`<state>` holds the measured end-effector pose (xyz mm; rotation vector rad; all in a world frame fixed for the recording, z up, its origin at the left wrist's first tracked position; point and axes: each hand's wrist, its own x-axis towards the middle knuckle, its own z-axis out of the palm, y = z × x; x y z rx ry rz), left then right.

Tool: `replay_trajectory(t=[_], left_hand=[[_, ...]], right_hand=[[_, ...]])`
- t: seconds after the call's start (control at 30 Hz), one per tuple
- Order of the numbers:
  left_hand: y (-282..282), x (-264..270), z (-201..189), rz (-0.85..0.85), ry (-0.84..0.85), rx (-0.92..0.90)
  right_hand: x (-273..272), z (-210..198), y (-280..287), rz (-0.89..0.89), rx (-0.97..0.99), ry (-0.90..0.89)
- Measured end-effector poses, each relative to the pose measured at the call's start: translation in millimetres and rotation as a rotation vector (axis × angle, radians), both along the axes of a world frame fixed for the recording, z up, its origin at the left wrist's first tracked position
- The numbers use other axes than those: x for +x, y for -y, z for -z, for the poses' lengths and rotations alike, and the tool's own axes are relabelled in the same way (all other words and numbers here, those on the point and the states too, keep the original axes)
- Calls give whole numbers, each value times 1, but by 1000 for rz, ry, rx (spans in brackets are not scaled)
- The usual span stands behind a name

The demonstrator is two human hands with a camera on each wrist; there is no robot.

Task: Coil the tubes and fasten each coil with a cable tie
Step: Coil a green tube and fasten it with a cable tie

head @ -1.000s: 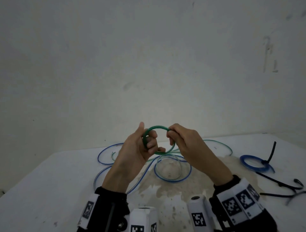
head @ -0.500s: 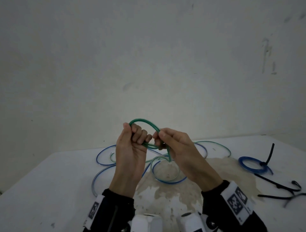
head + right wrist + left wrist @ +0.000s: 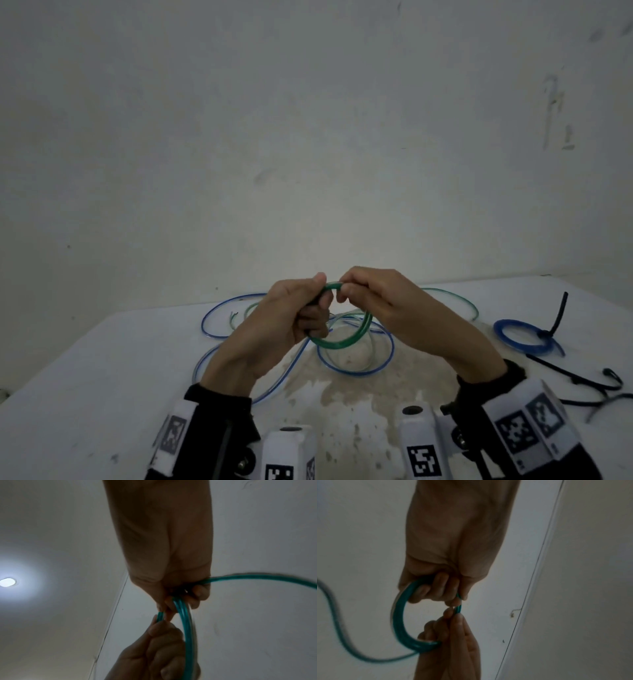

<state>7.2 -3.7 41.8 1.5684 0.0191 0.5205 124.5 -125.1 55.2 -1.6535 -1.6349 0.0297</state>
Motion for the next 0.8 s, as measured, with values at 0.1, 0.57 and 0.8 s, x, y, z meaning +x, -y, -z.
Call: replay_trajectory(t=[0.1,0.57,0.8], left_hand=[[6,5,-3,-6,150,-143],[3,9,-1,5,304,-378],[0,4,-2,-147,-77,33]], right_hand=[[0,2,-7,-38,250,-224],[1,6,-15,7,425,-332],[1,10,-12,36,161,70]])
